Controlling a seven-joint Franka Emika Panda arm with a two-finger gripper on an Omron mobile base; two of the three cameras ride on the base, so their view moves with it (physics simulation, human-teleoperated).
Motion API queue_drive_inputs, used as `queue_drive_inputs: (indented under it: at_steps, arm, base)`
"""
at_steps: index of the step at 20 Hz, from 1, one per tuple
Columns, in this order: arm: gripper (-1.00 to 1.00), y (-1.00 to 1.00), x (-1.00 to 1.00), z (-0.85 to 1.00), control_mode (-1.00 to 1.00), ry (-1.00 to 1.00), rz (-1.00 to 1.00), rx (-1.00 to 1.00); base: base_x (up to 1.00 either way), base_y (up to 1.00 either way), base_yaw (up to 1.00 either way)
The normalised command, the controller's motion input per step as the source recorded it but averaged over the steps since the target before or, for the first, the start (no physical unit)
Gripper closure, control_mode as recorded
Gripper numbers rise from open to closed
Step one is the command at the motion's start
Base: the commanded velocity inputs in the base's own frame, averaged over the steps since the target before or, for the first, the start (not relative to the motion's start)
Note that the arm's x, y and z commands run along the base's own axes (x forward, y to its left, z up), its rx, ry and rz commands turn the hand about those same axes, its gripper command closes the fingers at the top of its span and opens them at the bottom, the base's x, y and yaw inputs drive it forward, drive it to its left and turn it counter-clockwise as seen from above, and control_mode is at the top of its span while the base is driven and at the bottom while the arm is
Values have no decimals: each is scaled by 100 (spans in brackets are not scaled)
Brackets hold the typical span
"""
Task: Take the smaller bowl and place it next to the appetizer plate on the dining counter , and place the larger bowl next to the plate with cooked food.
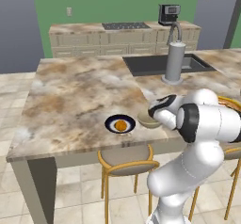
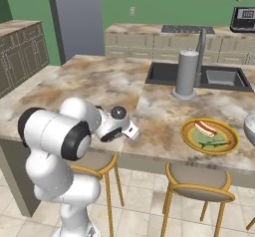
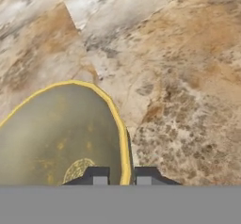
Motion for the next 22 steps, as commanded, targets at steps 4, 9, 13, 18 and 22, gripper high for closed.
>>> queue_drive_inputs:
  at_steps: [4,9,13,18,22]
  arm:
    - [100,-18,29,-16,-100,0,0,0]
    - [100,-4,24,-19,-100,0,0,0]
    - [100,0,0,-3,-100,0,0,0]
    - [-100,0,0,0,-100,0,0,0]
    - [-100,0,0,53,-100,-3,-1,0]
  base:
    - [0,0,0]
    - [0,0,0]
    - [0,0,0]
    - [0,0,0]
    - [0,0,0]
